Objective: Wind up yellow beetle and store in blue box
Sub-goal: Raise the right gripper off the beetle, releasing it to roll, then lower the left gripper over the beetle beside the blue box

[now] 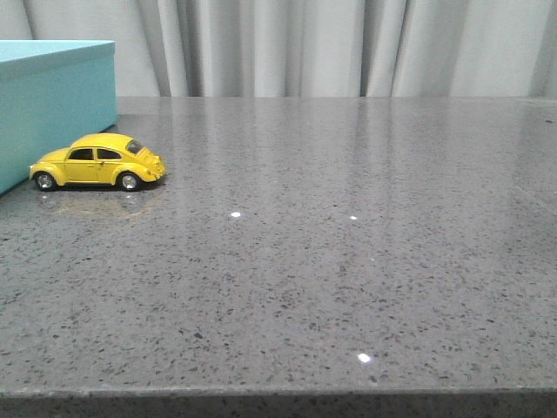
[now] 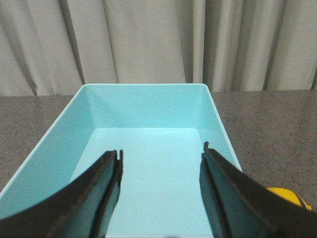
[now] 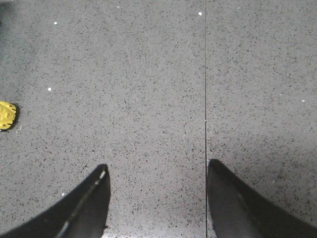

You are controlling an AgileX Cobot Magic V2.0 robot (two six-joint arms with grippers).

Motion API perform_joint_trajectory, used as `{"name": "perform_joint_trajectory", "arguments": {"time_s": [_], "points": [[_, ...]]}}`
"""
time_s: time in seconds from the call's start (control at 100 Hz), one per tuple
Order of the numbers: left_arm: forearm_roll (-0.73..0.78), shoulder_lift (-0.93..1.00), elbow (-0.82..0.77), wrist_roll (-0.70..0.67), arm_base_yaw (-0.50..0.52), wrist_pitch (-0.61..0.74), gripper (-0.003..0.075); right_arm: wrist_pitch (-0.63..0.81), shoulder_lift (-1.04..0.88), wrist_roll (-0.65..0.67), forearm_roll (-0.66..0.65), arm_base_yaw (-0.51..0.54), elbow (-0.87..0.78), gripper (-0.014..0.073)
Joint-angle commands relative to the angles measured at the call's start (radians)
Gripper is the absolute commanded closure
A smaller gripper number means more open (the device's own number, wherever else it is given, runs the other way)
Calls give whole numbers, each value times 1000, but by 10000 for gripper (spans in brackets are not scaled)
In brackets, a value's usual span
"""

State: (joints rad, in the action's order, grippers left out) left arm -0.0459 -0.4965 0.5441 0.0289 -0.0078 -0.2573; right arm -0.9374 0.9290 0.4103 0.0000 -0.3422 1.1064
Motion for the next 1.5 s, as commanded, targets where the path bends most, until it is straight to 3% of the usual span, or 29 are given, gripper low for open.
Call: {"name": "perform_joint_trajectory", "arguments": {"time_s": [0.0,0.21,0.53,0.96,1.13,1.49], "points": [[-9,-60,91,11,-7,2,349,66,-26,-7,0,1,21,158],[-11,-193,242,114,-68,-102,216,63,-28,-7,17,1,21,158],[-11,-432,496,404,-240,-306,218,63,-28,-7,33,1,21,158],[-11,-797,826,839,-408,-730,218,67,-28,-7,46,1,21,158],[-7,-887,857,947,-435,-732,219,68,-28,-7,46,1,21,158],[62,-1041,857,964,-437,-687,219,84,-28,-7,46,1,21,158]]}}
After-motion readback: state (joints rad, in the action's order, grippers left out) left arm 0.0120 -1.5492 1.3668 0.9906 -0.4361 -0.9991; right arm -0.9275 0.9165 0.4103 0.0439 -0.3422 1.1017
